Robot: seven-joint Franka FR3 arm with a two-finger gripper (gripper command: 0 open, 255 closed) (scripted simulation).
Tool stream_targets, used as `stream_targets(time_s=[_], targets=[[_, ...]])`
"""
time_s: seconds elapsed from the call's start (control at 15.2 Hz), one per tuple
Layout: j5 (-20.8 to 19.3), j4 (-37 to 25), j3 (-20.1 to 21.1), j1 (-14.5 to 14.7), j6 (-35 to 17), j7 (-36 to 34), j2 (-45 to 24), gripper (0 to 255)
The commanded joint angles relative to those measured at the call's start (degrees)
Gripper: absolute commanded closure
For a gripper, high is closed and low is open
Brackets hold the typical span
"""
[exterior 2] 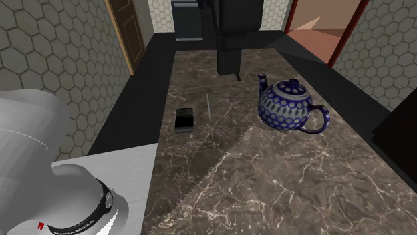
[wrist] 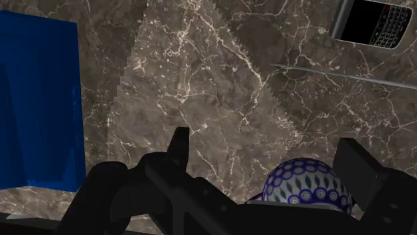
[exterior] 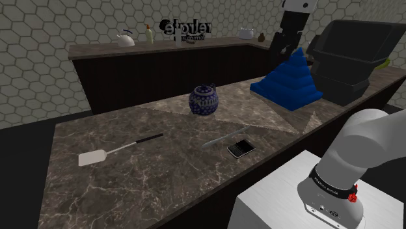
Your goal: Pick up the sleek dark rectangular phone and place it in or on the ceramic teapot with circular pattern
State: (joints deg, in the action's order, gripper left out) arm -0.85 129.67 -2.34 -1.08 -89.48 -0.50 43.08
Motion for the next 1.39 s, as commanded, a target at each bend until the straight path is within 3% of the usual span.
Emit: stream_targets(time_s=[0.0, 0.66, 0.99, 1.32], targets=[[0.0, 0.0, 0.0, 0.0, 0.0, 0.0, 0.0, 0], [11.2, 21.9, 13.1, -7.0, -7.3, -34.2, 15.0, 0], [20.4, 29.2, 22.8, -8.3, -11.4, -52.2, 19.0, 0], [31.1, 33.1, 34.5, -8.8, -17.3, -70.8, 18.3, 0]])
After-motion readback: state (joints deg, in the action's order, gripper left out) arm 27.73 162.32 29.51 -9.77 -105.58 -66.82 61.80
